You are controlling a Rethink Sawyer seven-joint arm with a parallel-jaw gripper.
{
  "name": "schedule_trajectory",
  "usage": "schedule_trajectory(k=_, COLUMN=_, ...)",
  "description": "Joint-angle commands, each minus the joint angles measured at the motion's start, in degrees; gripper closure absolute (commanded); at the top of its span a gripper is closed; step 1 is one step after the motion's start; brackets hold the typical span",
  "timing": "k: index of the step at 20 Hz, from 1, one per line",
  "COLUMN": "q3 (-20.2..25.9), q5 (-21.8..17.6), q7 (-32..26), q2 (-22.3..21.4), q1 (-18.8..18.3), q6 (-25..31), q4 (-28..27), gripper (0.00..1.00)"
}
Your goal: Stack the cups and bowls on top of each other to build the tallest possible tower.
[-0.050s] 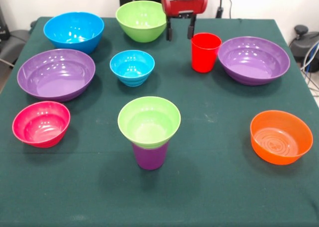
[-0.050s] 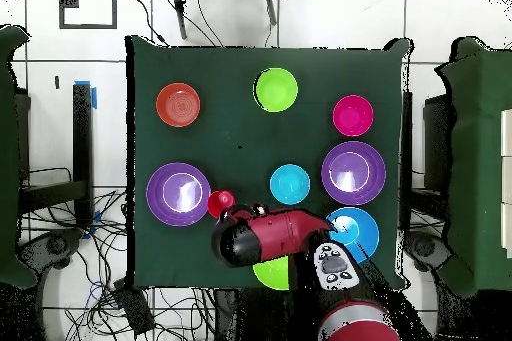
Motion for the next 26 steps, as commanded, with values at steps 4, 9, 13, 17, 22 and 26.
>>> schedule_trajectory(k=4, q3=1.7, q5=0.0, q7=7.8, q2=2.0, q1=3.4, q6=-3.1, q4=2.9, gripper=0.0)
schedule_trajectory(k=9, q3=2.7, q5=0.4, q7=8.0, q2=2.4, q1=2.9, q6=-4.4, q4=2.7, gripper=0.0)
schedule_trajectory(k=13, q3=4.2, q5=0.0, q7=6.0, q2=2.0, q1=1.2, q6=-2.7, q4=1.9, gripper=0.0)
schedule_trajectory(k=17, q3=4.8, q5=-0.6, q7=4.0, q2=1.3, q1=-0.3, q6=-0.9, q4=1.0, gripper=0.0)
schedule_trajectory(k=22, q3=6.4, q5=-0.3, q7=1.6, q2=0.4, q1=-2.4, q6=2.6, q4=0.2, gripper=0.0)
schedule_trajectory(k=26, q3=6.6, q5=-0.6, q7=1.7, q2=-0.1, q1=-3.1, q6=2.6, q4=1.1, gripper=0.0)
